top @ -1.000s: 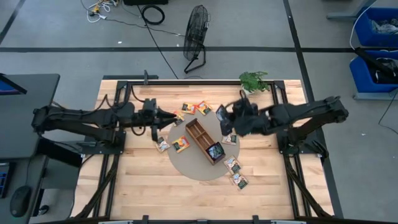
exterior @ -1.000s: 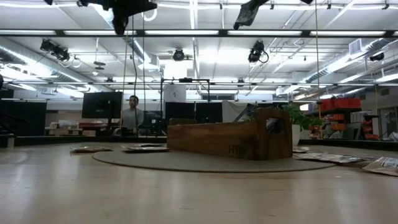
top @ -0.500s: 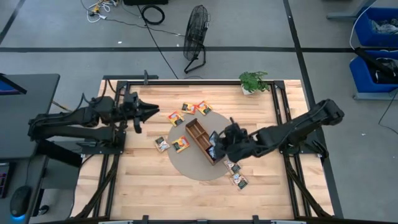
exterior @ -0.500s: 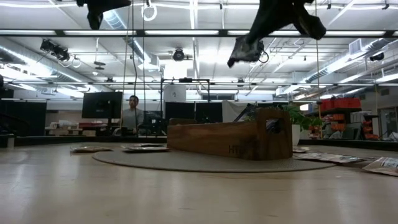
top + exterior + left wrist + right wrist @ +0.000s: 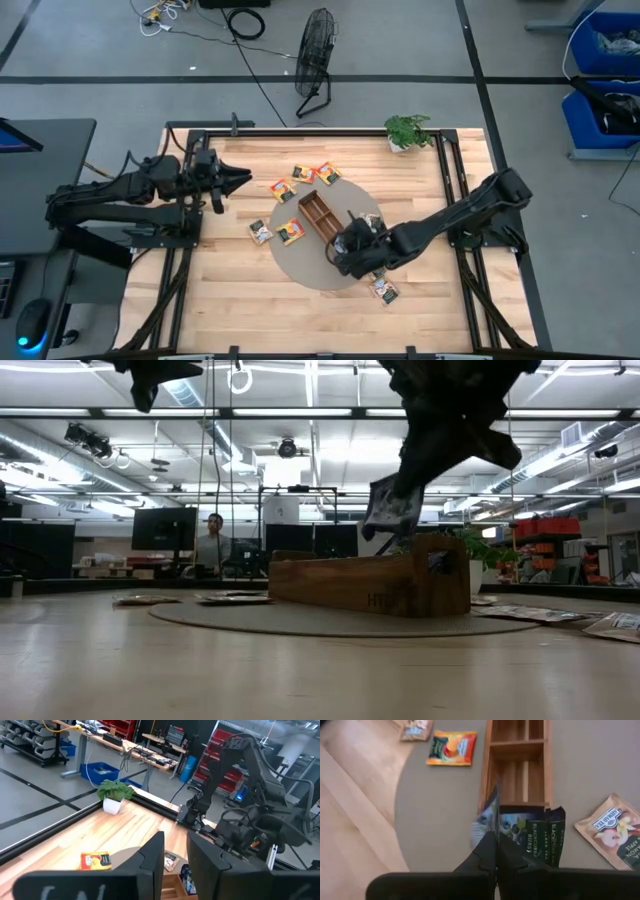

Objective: Pick & Place Tea
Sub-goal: Put the purple tea bag into the right section of the wooden organizer

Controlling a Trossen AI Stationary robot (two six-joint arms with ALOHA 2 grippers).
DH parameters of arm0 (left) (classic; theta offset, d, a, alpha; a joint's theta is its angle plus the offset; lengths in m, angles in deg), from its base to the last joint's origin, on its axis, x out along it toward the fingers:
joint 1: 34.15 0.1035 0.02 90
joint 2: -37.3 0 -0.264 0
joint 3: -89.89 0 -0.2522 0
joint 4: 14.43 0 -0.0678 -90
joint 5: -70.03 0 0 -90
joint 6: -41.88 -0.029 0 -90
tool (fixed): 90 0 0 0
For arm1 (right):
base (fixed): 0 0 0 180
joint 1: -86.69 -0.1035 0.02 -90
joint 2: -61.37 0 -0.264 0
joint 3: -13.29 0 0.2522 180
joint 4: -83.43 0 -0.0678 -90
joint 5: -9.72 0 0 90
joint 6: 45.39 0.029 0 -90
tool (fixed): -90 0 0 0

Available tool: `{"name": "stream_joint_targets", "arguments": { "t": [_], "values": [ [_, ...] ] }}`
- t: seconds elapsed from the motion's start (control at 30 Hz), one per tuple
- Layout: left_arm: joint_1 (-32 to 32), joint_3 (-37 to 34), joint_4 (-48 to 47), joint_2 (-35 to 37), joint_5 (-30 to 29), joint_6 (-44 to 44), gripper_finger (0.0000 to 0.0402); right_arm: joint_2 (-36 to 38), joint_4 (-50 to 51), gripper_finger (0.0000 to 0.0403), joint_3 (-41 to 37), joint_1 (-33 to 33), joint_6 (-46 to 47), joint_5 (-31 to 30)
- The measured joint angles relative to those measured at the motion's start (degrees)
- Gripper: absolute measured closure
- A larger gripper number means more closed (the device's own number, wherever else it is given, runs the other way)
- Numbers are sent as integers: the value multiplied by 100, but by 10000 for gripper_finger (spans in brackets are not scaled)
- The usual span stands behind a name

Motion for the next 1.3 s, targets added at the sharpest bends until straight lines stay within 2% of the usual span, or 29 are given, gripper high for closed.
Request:
{"name": "stream_joint_targets", "arguments": {
  "t": [0.43, 1.3],
  "values": [
    [0, 0, -66, 0, -3, 62, 317, -237, 577, 403, 4, 95, 269, -187],
    [0, 0, -100, -2, -18, 56, 317, -510, 169, 403, 9, 166, -273, -110]
  ]
}}
